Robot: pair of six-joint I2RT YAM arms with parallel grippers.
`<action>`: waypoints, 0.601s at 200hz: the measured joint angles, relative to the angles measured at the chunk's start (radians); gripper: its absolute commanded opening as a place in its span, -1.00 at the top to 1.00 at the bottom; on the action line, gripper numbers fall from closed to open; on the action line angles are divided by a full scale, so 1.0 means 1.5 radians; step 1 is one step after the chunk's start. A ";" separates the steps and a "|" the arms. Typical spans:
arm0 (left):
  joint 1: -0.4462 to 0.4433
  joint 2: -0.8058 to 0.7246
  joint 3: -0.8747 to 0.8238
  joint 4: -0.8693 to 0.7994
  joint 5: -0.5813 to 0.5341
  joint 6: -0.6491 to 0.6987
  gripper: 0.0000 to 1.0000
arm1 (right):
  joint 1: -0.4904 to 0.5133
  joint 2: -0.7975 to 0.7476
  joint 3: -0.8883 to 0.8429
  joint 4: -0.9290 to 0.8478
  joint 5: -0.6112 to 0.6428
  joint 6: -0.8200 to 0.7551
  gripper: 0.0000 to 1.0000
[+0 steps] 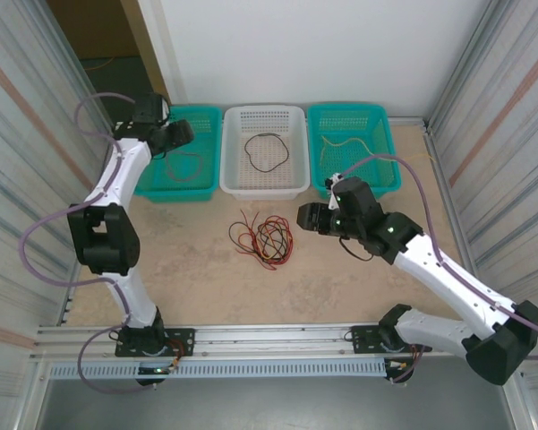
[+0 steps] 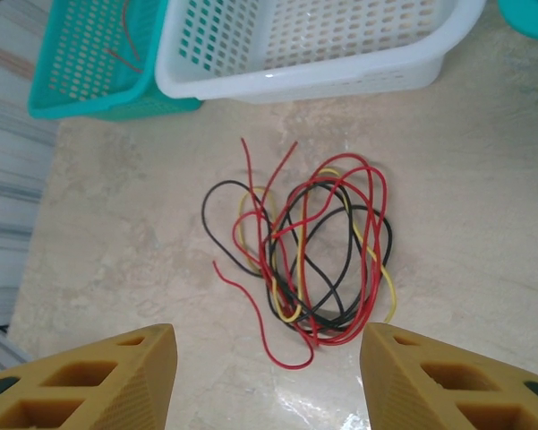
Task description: Untangle the cables
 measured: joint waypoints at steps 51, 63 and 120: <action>-0.042 0.005 -0.068 0.023 0.056 0.013 -0.48 | 0.028 0.066 0.020 -0.029 0.020 -0.016 -0.09; -0.041 0.008 -0.078 0.039 0.080 0.013 -0.49 | 0.038 0.069 0.020 -0.030 0.024 -0.018 -0.08; -0.045 0.042 -0.089 0.091 0.186 0.006 -0.54 | 0.067 0.090 0.020 -0.034 0.032 -0.019 -0.09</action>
